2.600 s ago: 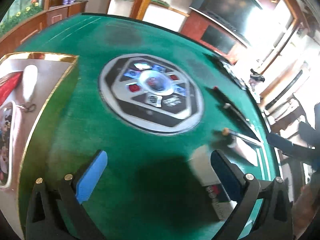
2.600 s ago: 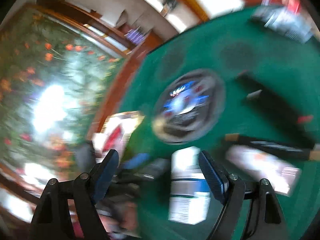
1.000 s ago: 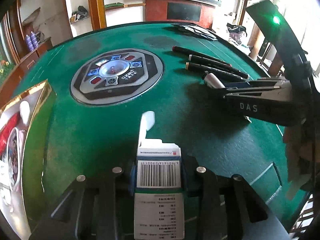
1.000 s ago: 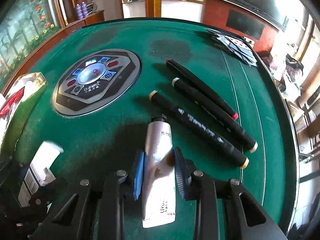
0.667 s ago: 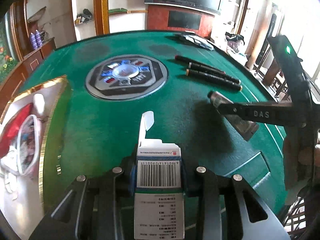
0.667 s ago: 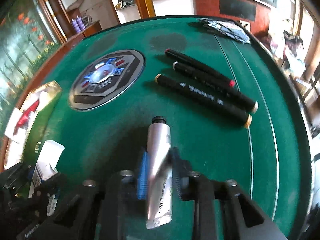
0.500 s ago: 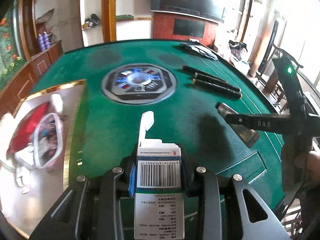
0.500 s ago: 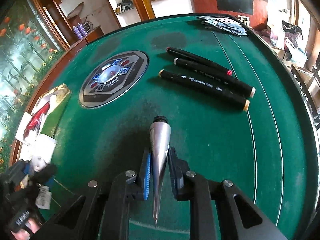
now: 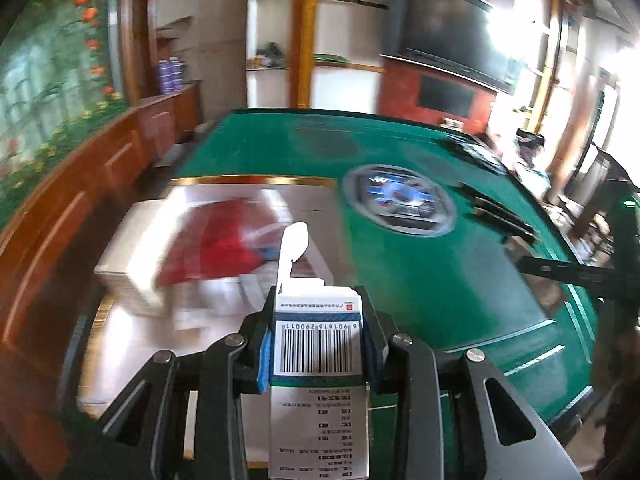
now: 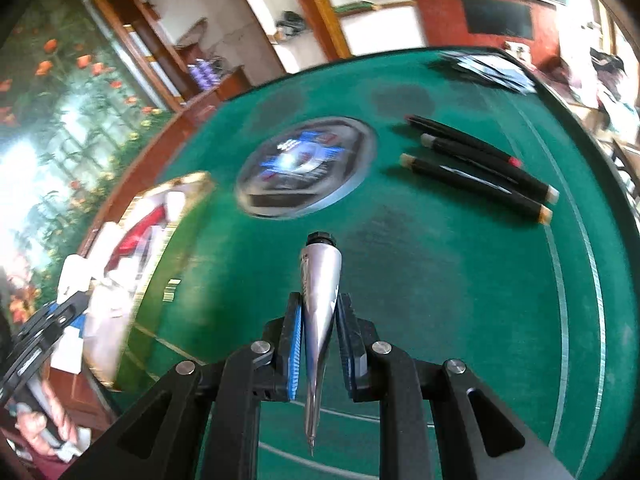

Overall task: Organize objects
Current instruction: 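Carry the box and tube into the white tray and open both tools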

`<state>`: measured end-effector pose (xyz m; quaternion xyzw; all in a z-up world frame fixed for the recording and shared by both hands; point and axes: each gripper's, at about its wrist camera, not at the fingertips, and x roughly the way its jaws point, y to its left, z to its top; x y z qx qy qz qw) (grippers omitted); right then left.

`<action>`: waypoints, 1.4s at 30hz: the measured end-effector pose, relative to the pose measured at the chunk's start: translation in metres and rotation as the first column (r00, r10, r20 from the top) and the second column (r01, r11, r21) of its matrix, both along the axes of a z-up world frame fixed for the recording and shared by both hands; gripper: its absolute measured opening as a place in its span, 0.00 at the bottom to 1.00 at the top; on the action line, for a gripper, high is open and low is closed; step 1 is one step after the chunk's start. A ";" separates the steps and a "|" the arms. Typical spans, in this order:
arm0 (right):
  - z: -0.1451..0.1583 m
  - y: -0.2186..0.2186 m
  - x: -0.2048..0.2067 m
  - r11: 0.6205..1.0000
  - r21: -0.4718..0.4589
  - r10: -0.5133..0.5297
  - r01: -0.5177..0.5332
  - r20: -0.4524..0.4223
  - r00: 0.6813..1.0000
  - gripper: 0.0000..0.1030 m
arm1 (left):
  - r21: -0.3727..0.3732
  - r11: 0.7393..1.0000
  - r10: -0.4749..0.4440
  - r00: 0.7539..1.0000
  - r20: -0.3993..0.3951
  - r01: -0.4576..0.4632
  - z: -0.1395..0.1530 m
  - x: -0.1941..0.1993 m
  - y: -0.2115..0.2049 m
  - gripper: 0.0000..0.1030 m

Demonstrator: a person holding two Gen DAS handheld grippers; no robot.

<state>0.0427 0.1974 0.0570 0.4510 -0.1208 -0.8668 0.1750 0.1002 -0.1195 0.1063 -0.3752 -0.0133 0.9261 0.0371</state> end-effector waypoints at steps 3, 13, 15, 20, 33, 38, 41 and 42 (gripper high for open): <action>0.015 -0.031 0.003 0.997 -0.034 0.072 -0.073 -0.029 0.997 0.17 | -0.022 0.997 0.075 0.997 0.014 -0.074 -0.004 -0.001 -0.032 0.32; 0.025 -0.152 0.000 0.943 -0.114 0.312 -0.312 -0.020 0.950 0.18 | -0.046 0.982 0.186 0.978 0.093 -0.182 -0.046 -0.019 -0.091 0.32; 0.021 -0.179 0.000 0.929 -0.112 0.355 -0.354 -0.006 0.935 0.18 | -0.050 0.982 0.185 0.977 0.109 -0.180 -0.056 -0.024 -0.093 0.32; 0.005 -0.234 0.000 0.903 -0.077 0.425 -0.422 0.028 0.905 0.18 | -0.047 0.983 0.183 0.975 0.125 -0.179 -0.070 -0.033 -0.096 0.32; -0.029 -0.287 0.000 0.879 0.037 0.471 -0.475 0.081 0.878 0.18 | -0.029 0.981 0.194 0.974 0.115 -0.192 -0.075 -0.034 -0.101 0.51; -0.030 -0.290 0.001 0.878 0.083 0.467 -0.471 0.065 0.882 0.21 | -0.040 0.979 0.201 0.977 0.072 -0.198 -0.062 -0.031 -0.099 0.79; -0.025 -0.285 0.001 0.882 0.092 0.460 -0.462 0.044 0.887 0.21 | -0.050 0.977 0.212 0.975 0.063 -0.209 -0.054 -0.032 -0.099 0.84; -0.023 -0.284 0.002 0.883 0.092 0.458 -0.460 0.038 0.888 0.21 | -0.040 0.976 0.215 0.975 0.060 -0.213 -0.051 -0.031 -0.100 0.85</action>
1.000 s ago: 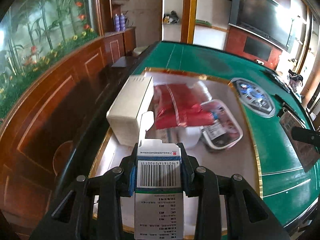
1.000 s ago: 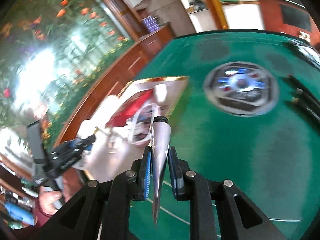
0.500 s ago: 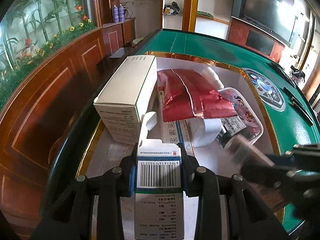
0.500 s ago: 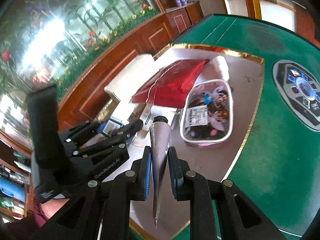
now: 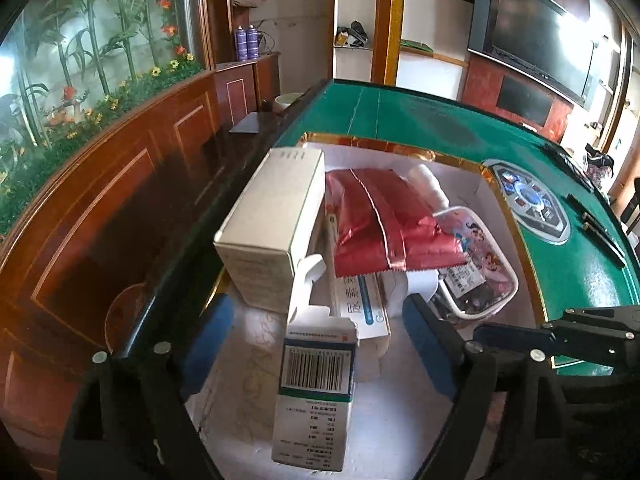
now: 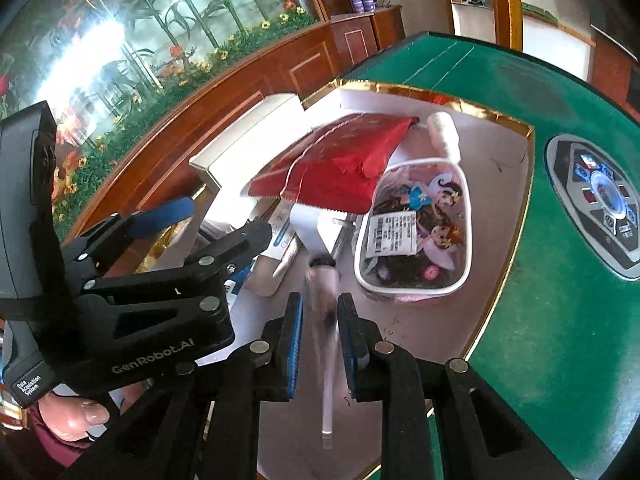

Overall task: Organize objects
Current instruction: 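Carry the box and tube into the white tray and open both tools, then move both open tools back toward the black markers on the table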

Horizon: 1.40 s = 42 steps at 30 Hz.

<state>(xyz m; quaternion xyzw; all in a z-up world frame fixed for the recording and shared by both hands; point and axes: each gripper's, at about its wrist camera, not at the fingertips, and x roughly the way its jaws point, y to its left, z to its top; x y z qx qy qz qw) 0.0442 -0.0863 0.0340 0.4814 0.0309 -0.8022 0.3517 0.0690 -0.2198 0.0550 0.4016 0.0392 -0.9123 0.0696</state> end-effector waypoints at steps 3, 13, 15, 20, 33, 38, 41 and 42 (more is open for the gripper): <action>0.008 0.004 0.004 1.000 -0.004 -0.004 0.004 -0.036 0.999 0.42 | 0.012 1.000 0.020 1.000 -0.010 -0.019 0.007 0.002 -0.001 0.86; 0.051 0.065 0.029 0.990 -0.015 -0.138 0.140 -0.270 0.953 0.68 | -0.232 0.969 0.058 0.989 -0.138 -0.090 0.051 0.019 0.054 0.95; 0.056 0.077 0.029 0.985 -0.018 -0.169 0.172 -0.288 0.942 0.71 | -0.289 0.953 0.037 0.984 -0.172 -0.086 0.059 0.024 0.074 0.97; 0.061 0.122 0.031 0.964 -0.040 -0.263 0.263 -0.288 0.921 0.72 | -0.392 0.919 -0.041 0.978 -0.204 -0.044 0.070 0.030 0.119 0.99; 0.058 0.227 0.038 0.902 -0.083 -0.430 0.424 -0.271 0.861 0.73 | -0.292 0.940 -0.216 0.971 -0.101 0.179 0.071 0.027 0.203 0.99; 0.053 0.264 0.033 0.877 -0.081 -0.478 0.473 -0.254 0.841 0.73 | -0.236 0.941 -0.260 0.964 -0.048 0.242 0.058 0.015 0.227 0.99; 0.049 0.291 0.018 0.859 -0.062 -0.507 0.509 -0.246 0.826 0.73 | -0.193 0.942 -0.280 0.960 -0.004 0.274 0.047 0.002 0.238 0.99; 0.048 0.302 0.010 0.848 -0.056 -0.523 0.527 -0.242 0.817 0.73 | -0.172 0.944 -0.285 0.958 0.011 0.283 0.043 -0.004 0.240 0.99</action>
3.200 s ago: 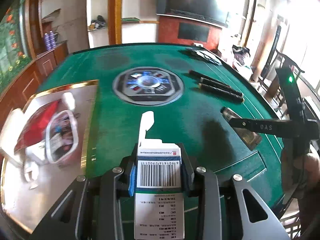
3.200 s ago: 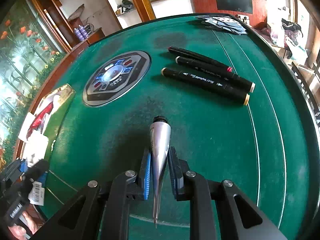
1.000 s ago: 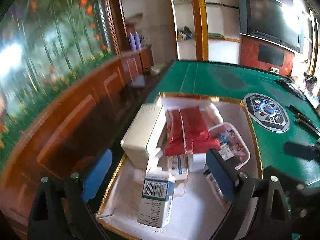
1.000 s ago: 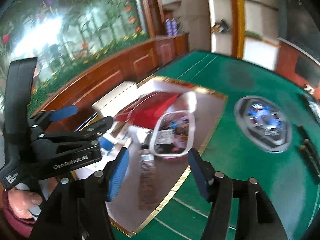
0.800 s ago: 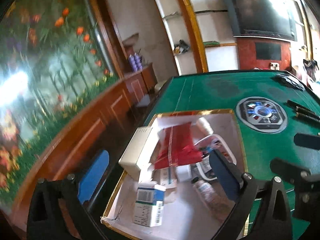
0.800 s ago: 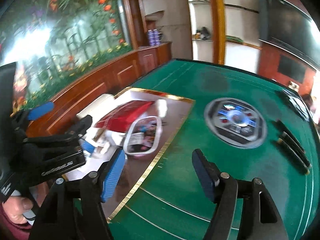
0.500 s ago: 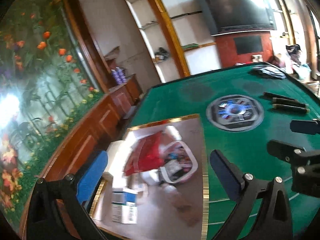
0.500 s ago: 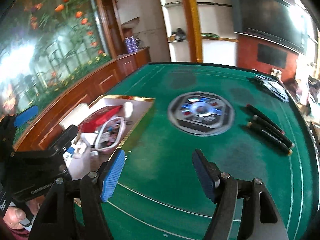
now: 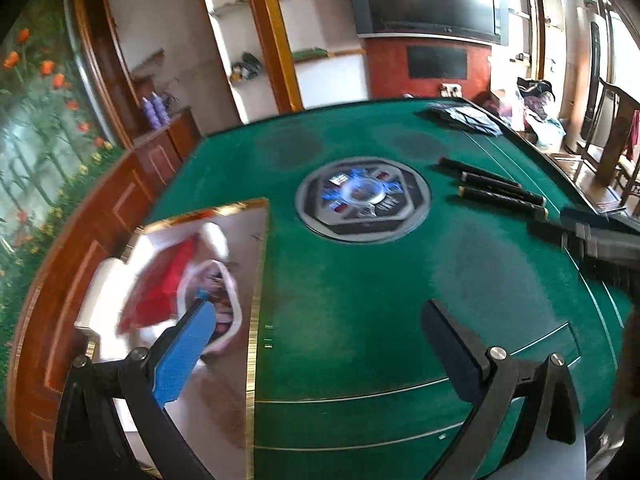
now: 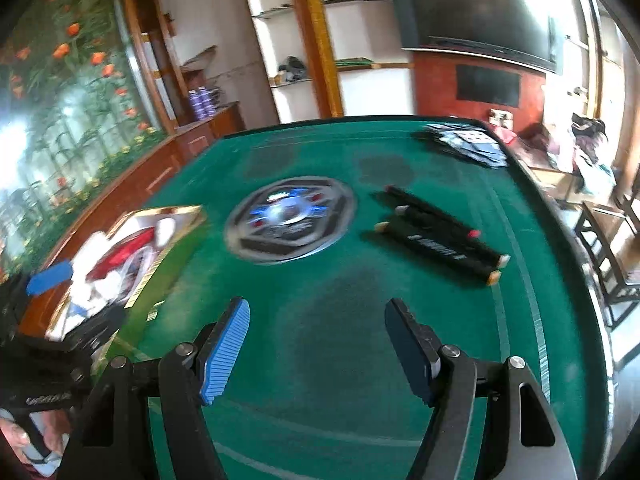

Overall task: Organize objects
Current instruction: 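Move both open tools back toward the black markers on the table, then grasp a black marker with left tool while right tool grasps another marker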

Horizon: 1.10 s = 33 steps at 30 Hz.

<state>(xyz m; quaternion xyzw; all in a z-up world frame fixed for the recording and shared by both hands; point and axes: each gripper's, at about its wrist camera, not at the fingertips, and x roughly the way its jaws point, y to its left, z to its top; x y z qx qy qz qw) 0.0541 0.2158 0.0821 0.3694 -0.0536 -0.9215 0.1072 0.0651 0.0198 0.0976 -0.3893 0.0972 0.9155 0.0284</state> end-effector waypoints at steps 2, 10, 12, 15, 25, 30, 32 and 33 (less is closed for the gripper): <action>-0.003 0.029 -0.022 0.998 -0.007 -0.059 0.059 0.022 0.998 0.73 | 0.040 0.999 -0.008 0.999 0.035 0.007 -0.008 -0.009 0.002 0.99; -0.023 0.108 -0.121 0.978 -0.095 -0.175 0.187 0.127 0.976 0.73 | 0.145 0.989 -0.033 0.994 0.101 0.018 -0.028 -0.035 -0.001 0.99; -0.029 0.105 -0.139 0.983 -0.117 -0.124 0.142 0.151 0.981 0.73 | 0.171 0.985 -0.035 0.993 0.110 0.016 -0.030 -0.041 -0.004 0.99; -0.043 0.101 -0.153 0.978 -0.182 -0.064 0.104 0.214 0.975 0.72 | 0.200 0.980 -0.037 0.993 0.112 0.014 -0.033 -0.048 -0.007 0.99; -0.074 0.067 -0.120 0.924 -0.380 0.192 -0.048 0.351 0.916 0.73 | 0.238 0.971 -0.067 0.987 0.149 0.030 -0.044 -0.062 0.004 0.99; -0.065 0.039 -0.094 0.904 -0.406 0.289 -0.139 0.338 0.896 0.73 | 0.241 0.970 -0.082 0.981 0.176 0.038 -0.052 -0.064 0.025 0.99; -0.044 0.046 -0.087 0.941 -0.319 0.202 -0.115 0.254 0.946 0.72 | 0.236 0.971 -0.086 0.978 0.191 0.039 -0.056 -0.068 0.040 0.99; -0.037 0.050 -0.086 0.958 -0.270 0.160 -0.097 0.225 0.961 0.72 | 0.239 0.970 -0.091 0.975 0.203 0.041 -0.060 -0.071 0.051 0.99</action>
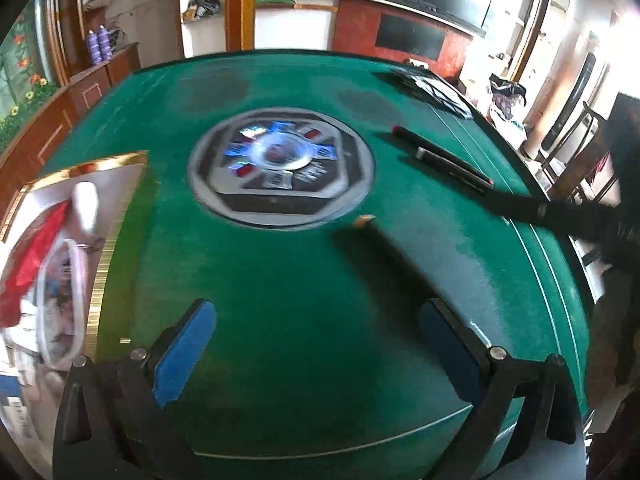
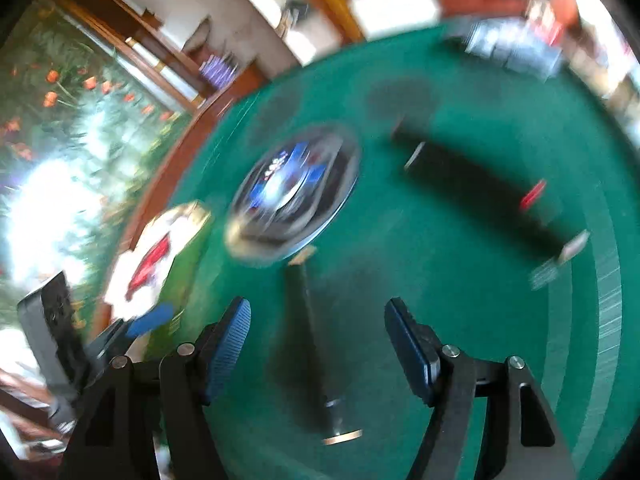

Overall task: Organize objects
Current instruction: 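Grasp a black marker with left tool while right tool grasps another marker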

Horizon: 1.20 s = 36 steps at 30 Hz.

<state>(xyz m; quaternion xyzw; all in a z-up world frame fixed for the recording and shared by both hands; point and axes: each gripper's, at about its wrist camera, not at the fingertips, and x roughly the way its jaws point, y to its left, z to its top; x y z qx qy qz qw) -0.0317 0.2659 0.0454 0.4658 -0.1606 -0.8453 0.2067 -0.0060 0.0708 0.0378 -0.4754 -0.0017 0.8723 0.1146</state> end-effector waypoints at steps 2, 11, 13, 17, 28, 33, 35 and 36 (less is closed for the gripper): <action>0.014 0.010 0.003 0.993 0.094 -0.064 0.069 -0.062 0.996 0.72 | -0.009 1.000 -0.005 1.000 0.025 0.006 -0.009 -0.007 0.018 0.99; 0.011 0.049 -0.022 0.975 0.168 -0.139 0.148 -0.064 0.988 0.72 | -0.132 0.989 -0.068 0.997 0.030 0.071 -0.037 -0.014 0.065 0.91; 0.009 0.050 -0.029 0.973 0.179 -0.137 0.147 -0.064 0.988 0.72 | -0.131 0.987 -0.089 0.996 0.018 0.091 -0.031 -0.010 0.058 0.65; 0.004 0.051 -0.042 0.976 0.189 -0.101 0.109 -0.052 0.994 0.72 | -0.108 0.990 -0.084 0.996 0.043 0.088 -0.024 -0.008 0.029 0.14; -0.017 0.031 -0.079 0.957 0.288 -0.044 0.042 -0.001 0.999 0.72 | -0.143 0.987 -0.076 0.997 -0.015 0.073 -0.027 -0.002 0.019 0.16; -0.028 0.021 -0.087 0.934 0.358 -0.032 0.010 0.056 0.998 0.66 | -0.127 0.990 -0.065 0.998 -0.022 0.062 -0.028 -0.005 0.015 0.21; -0.030 0.012 -0.082 0.907 0.421 -0.020 0.006 0.029 0.999 0.60 | -0.122 0.991 -0.067 0.997 -0.028 0.063 -0.028 -0.005 0.015 0.23; -0.030 0.009 -0.080 0.889 0.457 -0.028 0.015 0.022 0.999 0.48 | -0.117 0.991 -0.071 0.997 -0.029 0.067 -0.028 -0.005 0.015 0.27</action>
